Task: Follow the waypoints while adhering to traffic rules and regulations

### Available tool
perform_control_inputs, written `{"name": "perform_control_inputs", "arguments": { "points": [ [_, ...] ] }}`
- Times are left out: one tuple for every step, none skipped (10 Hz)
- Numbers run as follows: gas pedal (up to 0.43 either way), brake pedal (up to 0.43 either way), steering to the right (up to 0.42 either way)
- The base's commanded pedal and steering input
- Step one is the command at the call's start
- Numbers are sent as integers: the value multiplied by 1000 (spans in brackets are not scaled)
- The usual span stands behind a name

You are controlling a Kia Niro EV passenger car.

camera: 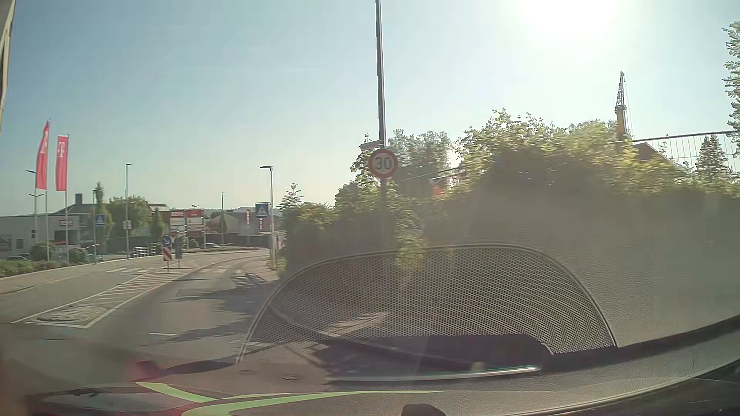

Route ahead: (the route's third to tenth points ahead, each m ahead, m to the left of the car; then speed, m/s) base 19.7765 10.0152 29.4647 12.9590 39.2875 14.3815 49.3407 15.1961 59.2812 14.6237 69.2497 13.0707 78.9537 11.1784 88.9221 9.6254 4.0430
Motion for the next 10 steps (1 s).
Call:
{"name": "perform_control_inputs", "arguments": {
  "points": [
    [59, 0, -553],
    [59, 0, -522],
    [59, 0, -480],
    [59, 0, -437],
    [59, 0, -404],
    [59, 0, -359],
    [59, 0, -311],
    [59, 0, -277],
    [59, 0, -235],
    [59, 0, -184]
  ]
}}
